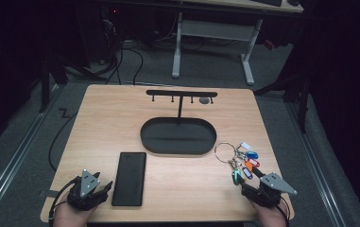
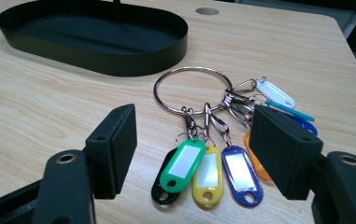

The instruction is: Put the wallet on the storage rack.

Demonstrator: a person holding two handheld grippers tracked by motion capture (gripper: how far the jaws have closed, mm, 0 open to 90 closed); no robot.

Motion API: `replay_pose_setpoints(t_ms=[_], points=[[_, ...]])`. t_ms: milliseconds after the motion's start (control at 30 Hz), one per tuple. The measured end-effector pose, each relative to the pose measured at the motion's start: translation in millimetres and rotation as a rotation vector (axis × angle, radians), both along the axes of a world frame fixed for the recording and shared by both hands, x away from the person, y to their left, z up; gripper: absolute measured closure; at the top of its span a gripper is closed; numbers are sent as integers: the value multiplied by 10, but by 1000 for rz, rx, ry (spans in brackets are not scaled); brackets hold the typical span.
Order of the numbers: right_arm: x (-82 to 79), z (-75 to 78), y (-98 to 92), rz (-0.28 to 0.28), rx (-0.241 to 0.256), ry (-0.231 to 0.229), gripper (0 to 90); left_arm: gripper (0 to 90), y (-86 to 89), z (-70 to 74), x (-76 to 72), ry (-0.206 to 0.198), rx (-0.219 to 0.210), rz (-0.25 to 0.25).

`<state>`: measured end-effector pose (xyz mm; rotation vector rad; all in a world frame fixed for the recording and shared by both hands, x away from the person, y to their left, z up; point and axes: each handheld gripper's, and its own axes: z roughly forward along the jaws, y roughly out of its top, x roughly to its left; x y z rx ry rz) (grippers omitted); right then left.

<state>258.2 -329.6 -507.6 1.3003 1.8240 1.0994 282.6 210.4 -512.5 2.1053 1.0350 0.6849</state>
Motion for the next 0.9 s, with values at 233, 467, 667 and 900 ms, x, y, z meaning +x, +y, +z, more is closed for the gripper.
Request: replay_pose_setpoints(t_ms=[233, 467, 667, 900], points=[[12, -11, 9, 1, 0, 5, 324, 436, -34, 15, -29, -3, -7, -4], [26, -48, 28, 23, -8, 23, 324, 436, -124, 17, -53, -1, 4, -27], [40, -61, 27, 25, -12, 32, 324, 456, -247, 38, -95, -20, -1, -61], [46, -65, 38, 30, -14, 37, 324, 466, -387, 44, -138, -19, -21, -111]])
